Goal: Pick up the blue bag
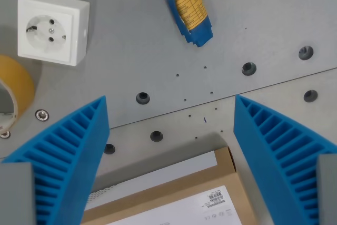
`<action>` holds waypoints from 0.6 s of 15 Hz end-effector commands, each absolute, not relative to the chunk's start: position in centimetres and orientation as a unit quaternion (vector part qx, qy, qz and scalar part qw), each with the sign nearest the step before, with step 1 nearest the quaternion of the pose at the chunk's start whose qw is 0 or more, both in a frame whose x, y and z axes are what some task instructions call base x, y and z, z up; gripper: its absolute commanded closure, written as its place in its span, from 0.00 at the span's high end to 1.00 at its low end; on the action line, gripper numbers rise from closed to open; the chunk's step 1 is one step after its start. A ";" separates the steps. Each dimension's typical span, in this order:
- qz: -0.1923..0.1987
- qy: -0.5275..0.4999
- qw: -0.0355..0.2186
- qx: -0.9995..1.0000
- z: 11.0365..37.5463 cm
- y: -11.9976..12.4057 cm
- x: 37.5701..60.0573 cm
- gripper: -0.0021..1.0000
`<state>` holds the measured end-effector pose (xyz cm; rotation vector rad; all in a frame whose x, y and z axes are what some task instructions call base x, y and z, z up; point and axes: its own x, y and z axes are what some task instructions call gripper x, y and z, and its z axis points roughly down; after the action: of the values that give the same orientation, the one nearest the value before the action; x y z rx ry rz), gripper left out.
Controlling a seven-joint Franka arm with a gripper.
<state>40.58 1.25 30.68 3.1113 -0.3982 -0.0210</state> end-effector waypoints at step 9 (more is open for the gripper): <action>0.005 -0.092 0.001 0.996 29.6 1.0 41.2 1.00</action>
<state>40.74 1.25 30.29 3.1130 -0.3838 -0.0247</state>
